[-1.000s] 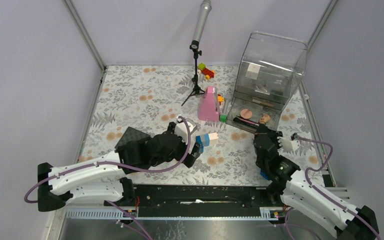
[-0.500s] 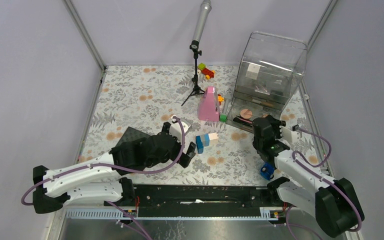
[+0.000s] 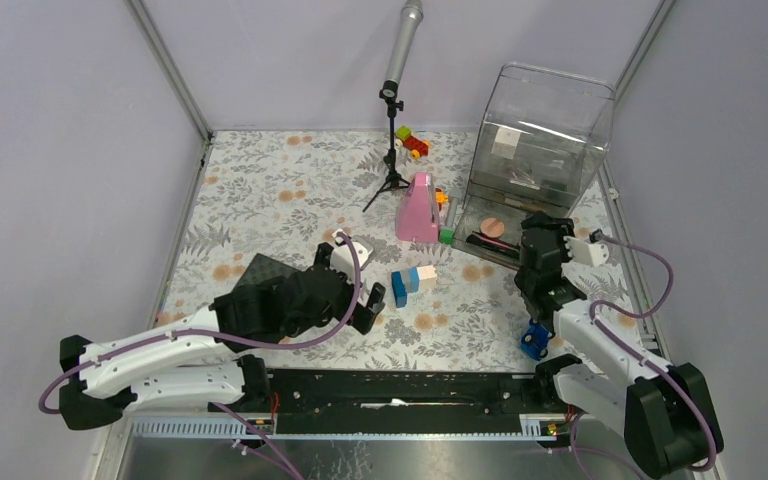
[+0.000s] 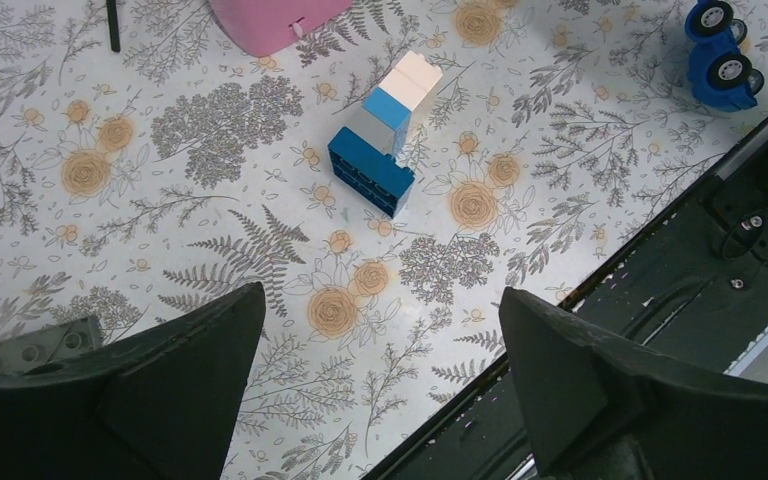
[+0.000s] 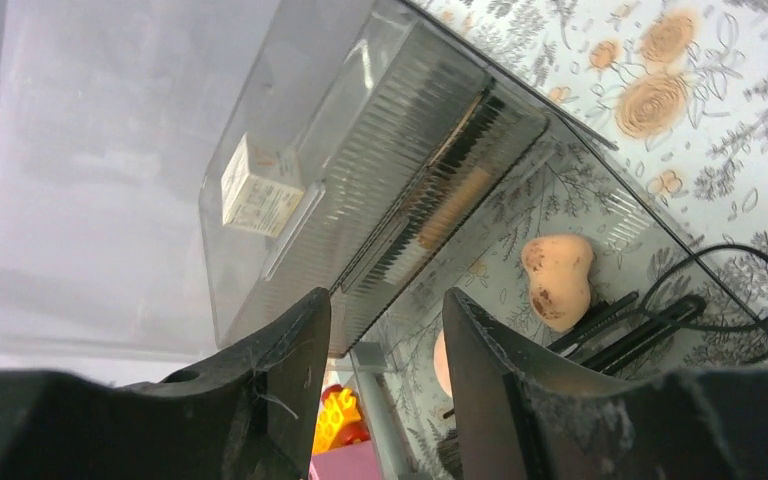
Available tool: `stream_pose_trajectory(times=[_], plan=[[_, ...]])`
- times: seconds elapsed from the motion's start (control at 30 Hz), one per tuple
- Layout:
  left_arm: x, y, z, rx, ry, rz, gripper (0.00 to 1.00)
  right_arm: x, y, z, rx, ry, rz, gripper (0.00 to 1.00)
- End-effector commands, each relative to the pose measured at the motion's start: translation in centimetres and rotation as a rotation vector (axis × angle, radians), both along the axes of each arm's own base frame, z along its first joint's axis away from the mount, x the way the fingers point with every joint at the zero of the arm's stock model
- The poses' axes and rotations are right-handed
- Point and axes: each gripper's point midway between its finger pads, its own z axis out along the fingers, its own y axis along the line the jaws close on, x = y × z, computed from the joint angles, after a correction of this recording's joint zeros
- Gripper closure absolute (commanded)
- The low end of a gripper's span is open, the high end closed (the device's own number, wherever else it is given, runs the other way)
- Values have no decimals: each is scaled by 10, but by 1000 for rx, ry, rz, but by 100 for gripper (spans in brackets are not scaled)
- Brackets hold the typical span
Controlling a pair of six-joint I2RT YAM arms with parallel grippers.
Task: Organize the makeup
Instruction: Place the makeup tool in the drawer.
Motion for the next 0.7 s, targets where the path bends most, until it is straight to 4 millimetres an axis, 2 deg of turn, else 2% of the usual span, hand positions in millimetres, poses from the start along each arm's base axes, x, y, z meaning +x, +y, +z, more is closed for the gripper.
stream_pose_trajectory(times=[0.0, 0.07, 0.23, 0.37, 0.43, 0.53, 0.67], plan=[[8, 6, 32, -53, -63, 34, 1, 3, 6, 36, -169, 7, 126, 47], [8, 8, 31, -46, -67, 37, 1, -2, 5, 35, -216, 75, 150, 48], [8, 11, 28, -38, -65, 44, 1, -9, -21, 20, -247, 301, 176, 45], [8, 13, 30, -38, -68, 44, 1, -10, -58, -6, -137, 440, 194, 29], [9, 16, 30, -32, -75, 48, 1, -13, -69, -20, -92, 498, 207, 21], [10, 21, 28, -23, -82, 56, 1, -18, -75, -34, -52, 536, 234, 15], [10, 24, 26, -12, -85, 62, 1, -20, -74, -51, -7, 555, 289, 14]])
